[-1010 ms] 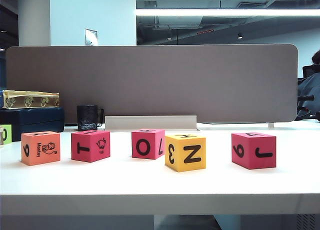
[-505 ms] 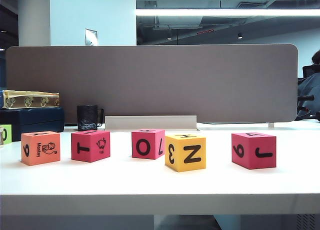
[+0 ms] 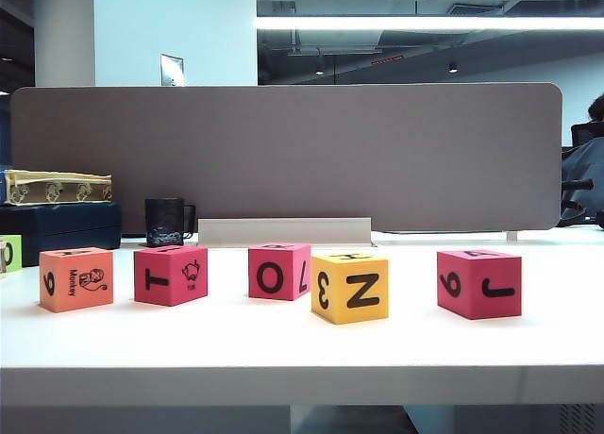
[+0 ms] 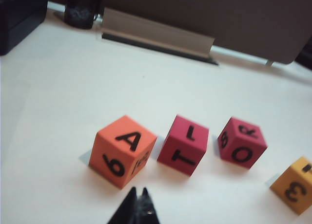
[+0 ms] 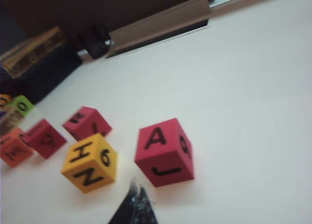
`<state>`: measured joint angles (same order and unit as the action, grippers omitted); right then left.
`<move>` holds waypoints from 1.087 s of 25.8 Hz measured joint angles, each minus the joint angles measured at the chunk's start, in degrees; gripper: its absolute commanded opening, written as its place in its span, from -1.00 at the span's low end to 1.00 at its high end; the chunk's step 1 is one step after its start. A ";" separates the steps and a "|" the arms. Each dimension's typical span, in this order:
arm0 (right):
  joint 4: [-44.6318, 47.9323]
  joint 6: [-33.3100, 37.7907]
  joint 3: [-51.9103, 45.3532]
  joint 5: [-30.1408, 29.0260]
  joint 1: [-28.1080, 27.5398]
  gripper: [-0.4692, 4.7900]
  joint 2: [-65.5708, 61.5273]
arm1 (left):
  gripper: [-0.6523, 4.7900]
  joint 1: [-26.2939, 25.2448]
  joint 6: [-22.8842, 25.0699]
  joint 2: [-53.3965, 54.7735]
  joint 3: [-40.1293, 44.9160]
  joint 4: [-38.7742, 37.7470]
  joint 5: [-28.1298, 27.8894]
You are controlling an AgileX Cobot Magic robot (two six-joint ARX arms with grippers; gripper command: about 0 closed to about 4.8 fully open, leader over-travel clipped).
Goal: Select the appropriate blocks from the scattered letter blocks on the table and arrange them in a row to spell out "ALOHA".
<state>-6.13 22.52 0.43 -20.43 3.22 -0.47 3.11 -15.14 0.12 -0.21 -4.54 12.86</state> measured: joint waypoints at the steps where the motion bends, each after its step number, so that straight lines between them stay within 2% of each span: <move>1: 0.59 1.18 0.04 -0.70 0.00 -0.84 0.00 | -0.78 0.00 -0.98 0.00 0.00 0.96 0.02; 5: -0.26 2.62 3.56 -2.08 0.02 -0.84 -0.02 | -0.78 0.00 -3.02 0.00 -1.62 1.29 0.07; 11: 0.92 2.73 15.02 -2.12 0.02 -0.84 -2.45 | -0.78 0.00 -4.94 0.48 -7.78 -3.74 0.17; 13: 0.68 2.71 21.07 -2.12 0.04 -0.84 -8.17 | -0.78 0.00 -6.45 3.87 -13.77 -4.42 0.20; 19: -2.80 1.33 32.96 -3.76 0.07 -0.84 -22.86 | -0.78 0.00 -6.40 16.31 -24.11 -6.34 0.90; 25: -11.06 -3.04 45.05 -9.03 1.16 -0.84 -36.72 | -0.78 0.00 -1.64 30.88 -34.38 -13.77 2.62; 26: -14.71 -5.11 49.09 -9.33 2.38 -0.84 -40.15 | -0.78 0.00 0.90 35.19 -37.24 -16.94 2.62; 28: -19.74 -7.98 52.89 -9.40 3.85 -0.84 -43.39 | -0.78 0.00 3.15 39.21 -39.82 -18.64 2.60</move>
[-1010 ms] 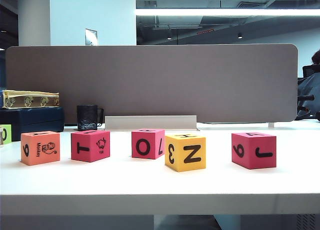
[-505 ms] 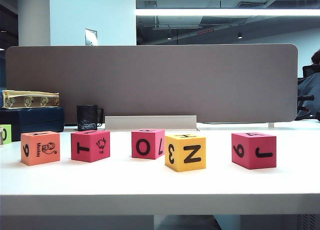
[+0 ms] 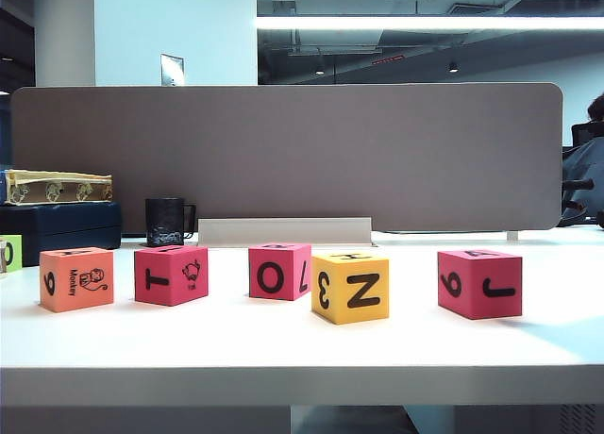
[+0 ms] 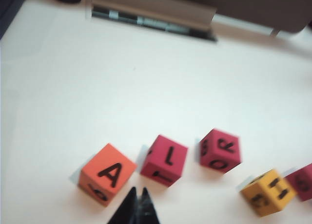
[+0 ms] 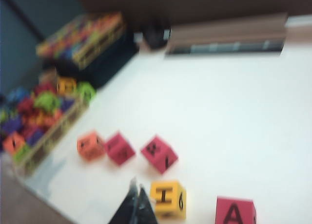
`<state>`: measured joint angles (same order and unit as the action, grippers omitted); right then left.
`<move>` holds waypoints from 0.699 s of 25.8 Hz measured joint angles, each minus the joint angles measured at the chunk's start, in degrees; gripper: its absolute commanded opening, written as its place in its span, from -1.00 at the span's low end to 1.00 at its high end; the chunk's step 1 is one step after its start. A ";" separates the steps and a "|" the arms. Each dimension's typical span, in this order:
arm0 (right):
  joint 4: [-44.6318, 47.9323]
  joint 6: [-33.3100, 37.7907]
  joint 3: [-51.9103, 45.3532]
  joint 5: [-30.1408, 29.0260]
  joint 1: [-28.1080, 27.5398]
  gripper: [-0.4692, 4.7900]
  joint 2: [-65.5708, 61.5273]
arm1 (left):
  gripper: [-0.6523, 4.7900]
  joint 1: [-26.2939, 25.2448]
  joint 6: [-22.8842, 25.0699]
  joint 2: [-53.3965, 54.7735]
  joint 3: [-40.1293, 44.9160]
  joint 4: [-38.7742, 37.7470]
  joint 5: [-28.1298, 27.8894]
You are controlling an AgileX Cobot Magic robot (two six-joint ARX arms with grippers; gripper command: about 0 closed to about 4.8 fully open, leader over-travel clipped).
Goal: Select the appropriate blocks from the scattered letter blocks on the table and arrange them in a row to spell out "ALOHA".
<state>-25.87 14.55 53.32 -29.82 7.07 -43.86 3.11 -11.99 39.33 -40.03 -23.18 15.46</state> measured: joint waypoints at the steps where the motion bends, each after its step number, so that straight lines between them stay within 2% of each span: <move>1: -2.78 -1.46 2.34 0.24 1.09 -0.84 -2.10 | -0.78 -0.02 1.16 2.38 -1.60 -0.87 -0.02; 6: -13.46 -6.97 9.35 4.59 7.32 -0.84 -10.29 | -0.78 -0.02 5.11 11.43 -7.28 -4.26 -0.15; 8: -17.81 -10.10 13.33 10.58 12.87 -0.84 -15.02 | -0.72 -0.02 8.04 18.67 -11.21 -6.45 -1.53; 10: -20.90 -11.50 15.04 15.28 17.09 -0.84 -18.14 | -0.17 -0.02 9.66 23.65 -14.36 -9.14 -2.64; 12: -22.18 -12.02 16.87 17.18 20.57 -0.84 -21.53 | 0.08 -0.02 11.32 29.44 -18.38 -11.54 -2.69; 13: -22.40 -12.07 17.25 17.25 21.20 -0.84 -22.25 | 0.16 -0.02 12.15 30.95 -19.54 -12.41 -2.73; 18: -23.76 -12.11 19.96 18.25 26.53 -0.84 -26.23 | 0.17 -0.02 14.97 38.21 -25.33 -15.19 -2.82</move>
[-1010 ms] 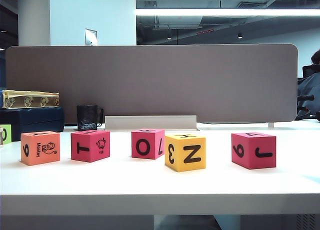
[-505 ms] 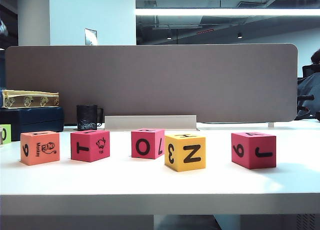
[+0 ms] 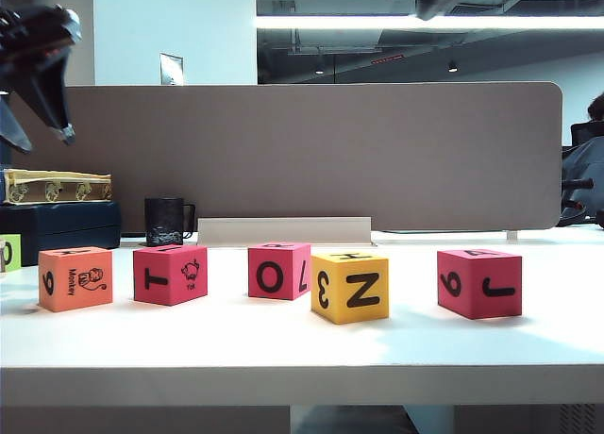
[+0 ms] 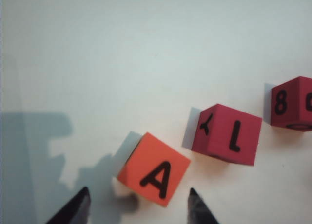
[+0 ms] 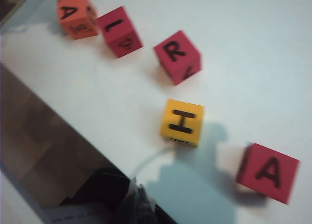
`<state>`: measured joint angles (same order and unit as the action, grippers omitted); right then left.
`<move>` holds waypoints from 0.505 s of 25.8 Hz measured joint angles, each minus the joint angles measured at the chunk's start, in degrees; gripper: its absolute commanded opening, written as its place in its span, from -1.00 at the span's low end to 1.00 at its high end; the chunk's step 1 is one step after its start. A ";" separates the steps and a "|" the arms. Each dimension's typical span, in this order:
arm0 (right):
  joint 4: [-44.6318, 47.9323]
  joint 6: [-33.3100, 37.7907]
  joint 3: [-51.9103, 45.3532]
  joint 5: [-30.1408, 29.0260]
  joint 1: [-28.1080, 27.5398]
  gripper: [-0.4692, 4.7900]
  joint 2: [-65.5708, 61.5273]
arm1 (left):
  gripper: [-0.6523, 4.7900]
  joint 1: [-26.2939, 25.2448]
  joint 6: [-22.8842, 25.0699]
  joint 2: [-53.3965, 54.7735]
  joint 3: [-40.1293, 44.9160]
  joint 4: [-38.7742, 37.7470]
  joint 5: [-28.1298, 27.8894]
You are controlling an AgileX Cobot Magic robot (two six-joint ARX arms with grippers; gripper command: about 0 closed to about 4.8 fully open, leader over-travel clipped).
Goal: Select the appropriate blocks from the scattered letter blocks on the table and arrange them in a row to spell out "ALOHA".
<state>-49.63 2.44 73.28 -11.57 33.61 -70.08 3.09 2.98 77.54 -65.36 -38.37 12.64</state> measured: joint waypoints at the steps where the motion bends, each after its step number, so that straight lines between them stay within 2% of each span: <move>1: -0.09 0.00 0.42 0.00 0.66 -0.84 -0.61 | 0.17 0.00 0.26 1.29 -0.81 -0.04 0.00; 2: -0.46 0.02 1.01 0.00 1.64 -0.84 -1.22 | 0.23 0.00 0.72 2.82 -1.68 -0.28 0.00; 4: -0.85 0.02 3.74 0.07 4.44 -0.84 -2.67 | 0.52 0.02 1.42 7.26 -3.17 -1.90 0.02; 9: -0.72 0.00 6.84 0.04 7.65 -0.84 -3.87 | 1.00 0.66 3.26 12.55 -3.48 -3.41 0.02; 13: -0.76 0.00 6.97 0.09 8.61 -0.84 -4.35 | 1.00 2.62 5.35 14.88 -3.41 -5.55 0.11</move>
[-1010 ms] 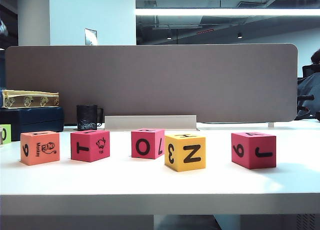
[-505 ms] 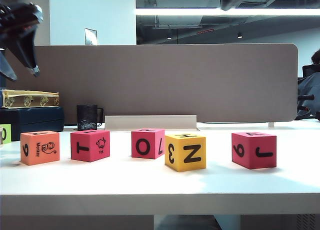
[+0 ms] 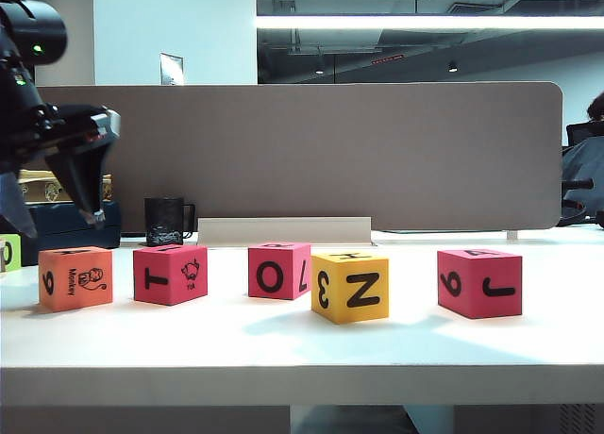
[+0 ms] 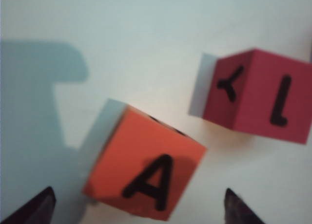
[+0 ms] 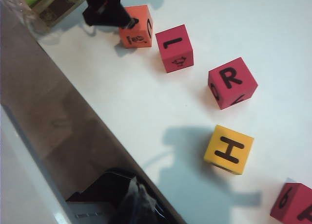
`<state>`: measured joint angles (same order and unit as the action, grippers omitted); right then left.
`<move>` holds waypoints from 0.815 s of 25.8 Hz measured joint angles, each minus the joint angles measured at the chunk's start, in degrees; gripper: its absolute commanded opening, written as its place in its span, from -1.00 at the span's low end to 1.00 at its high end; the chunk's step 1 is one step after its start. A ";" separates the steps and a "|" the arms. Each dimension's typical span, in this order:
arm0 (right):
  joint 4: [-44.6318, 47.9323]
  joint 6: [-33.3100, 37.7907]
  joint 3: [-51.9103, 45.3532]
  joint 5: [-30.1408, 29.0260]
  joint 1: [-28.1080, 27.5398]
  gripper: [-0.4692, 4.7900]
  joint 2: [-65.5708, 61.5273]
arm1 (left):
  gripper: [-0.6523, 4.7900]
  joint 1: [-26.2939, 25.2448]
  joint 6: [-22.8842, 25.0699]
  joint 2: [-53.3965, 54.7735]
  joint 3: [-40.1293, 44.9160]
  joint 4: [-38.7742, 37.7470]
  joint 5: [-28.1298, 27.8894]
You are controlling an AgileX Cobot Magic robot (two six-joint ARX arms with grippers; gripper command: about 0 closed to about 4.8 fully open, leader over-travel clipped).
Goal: Select the appropriate blocks from the scattered letter blocks on the table and arrange them in a row to spell out "ALOHA".
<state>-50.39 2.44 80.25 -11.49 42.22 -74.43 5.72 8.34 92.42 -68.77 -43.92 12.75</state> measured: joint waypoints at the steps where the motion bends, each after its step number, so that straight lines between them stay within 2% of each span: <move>1: 0.00 0.02 0.00 0.17 0.00 -0.84 -0.04 | 1.00 0.42 0.70 0.24 0.00 -0.46 -0.07; 3: -0.07 0.09 0.00 0.24 0.15 -0.84 -0.52 | 1.00 1.90 2.73 0.72 0.00 -1.51 -1.01; 11: -1.40 0.31 0.00 0.26 0.20 -0.84 -0.76 | 1.00 3.23 4.35 0.87 0.00 -0.85 -8.63; 21: -1.46 0.48 0.00 0.28 0.20 -0.84 -0.76 | 1.00 3.48 4.94 3.89 -0.04 1.31 -8.70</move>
<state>-51.86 2.92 80.25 -11.20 42.41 -75.20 9.19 13.28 96.31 -68.82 -42.61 4.05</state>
